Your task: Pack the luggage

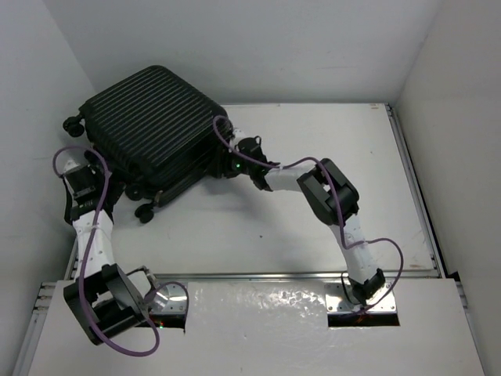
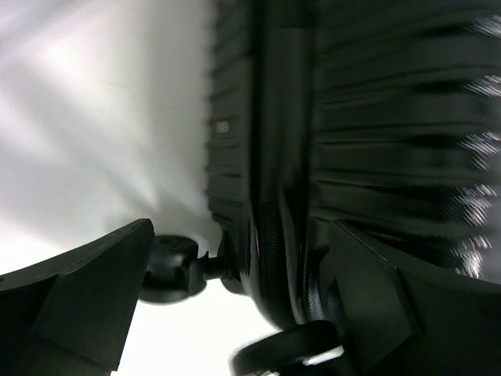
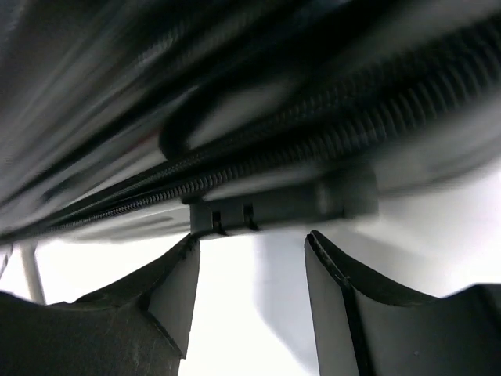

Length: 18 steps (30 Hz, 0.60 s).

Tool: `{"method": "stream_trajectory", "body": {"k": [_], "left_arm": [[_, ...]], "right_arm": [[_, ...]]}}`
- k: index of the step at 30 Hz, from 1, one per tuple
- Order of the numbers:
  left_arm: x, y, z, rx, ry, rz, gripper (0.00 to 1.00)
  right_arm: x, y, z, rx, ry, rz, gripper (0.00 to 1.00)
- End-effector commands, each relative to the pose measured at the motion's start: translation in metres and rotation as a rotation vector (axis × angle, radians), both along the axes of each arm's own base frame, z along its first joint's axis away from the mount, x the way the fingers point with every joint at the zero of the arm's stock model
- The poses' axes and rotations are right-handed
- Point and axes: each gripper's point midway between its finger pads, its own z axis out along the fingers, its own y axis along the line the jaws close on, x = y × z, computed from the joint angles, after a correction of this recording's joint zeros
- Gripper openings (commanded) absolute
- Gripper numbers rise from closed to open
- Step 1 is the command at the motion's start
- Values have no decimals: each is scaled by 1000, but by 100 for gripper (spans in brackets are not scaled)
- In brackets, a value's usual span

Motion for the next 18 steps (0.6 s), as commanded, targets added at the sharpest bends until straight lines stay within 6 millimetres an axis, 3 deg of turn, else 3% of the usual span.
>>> {"method": "stream_trajectory", "body": {"k": [1,4,6,10,12,16,18], "left_arm": [[13,-76,6,-94,-110,-380,92],[11,-92,16,-73,-149,-440,93],[10,-97,36,-20,-192,-470,93],[14,-96,67,93,-244,-470,96],[23,-107,81,107,-295,-507,96],[40,-147,97,91,-364,-638,96],[46,-161,94,82,-356,-671,96]], "right_arm": [[71,-45,43,78,-90,-154,52],[66,-58,58,63,-125,-120,53],[45,-66,70,54,-151,-101,54],[6,-74,74,44,-156,-58,58],[-20,-61,72,25,-154,22,60],[-39,-46,69,-17,-165,91,63],[-45,-41,68,-8,-152,105,63]]}}
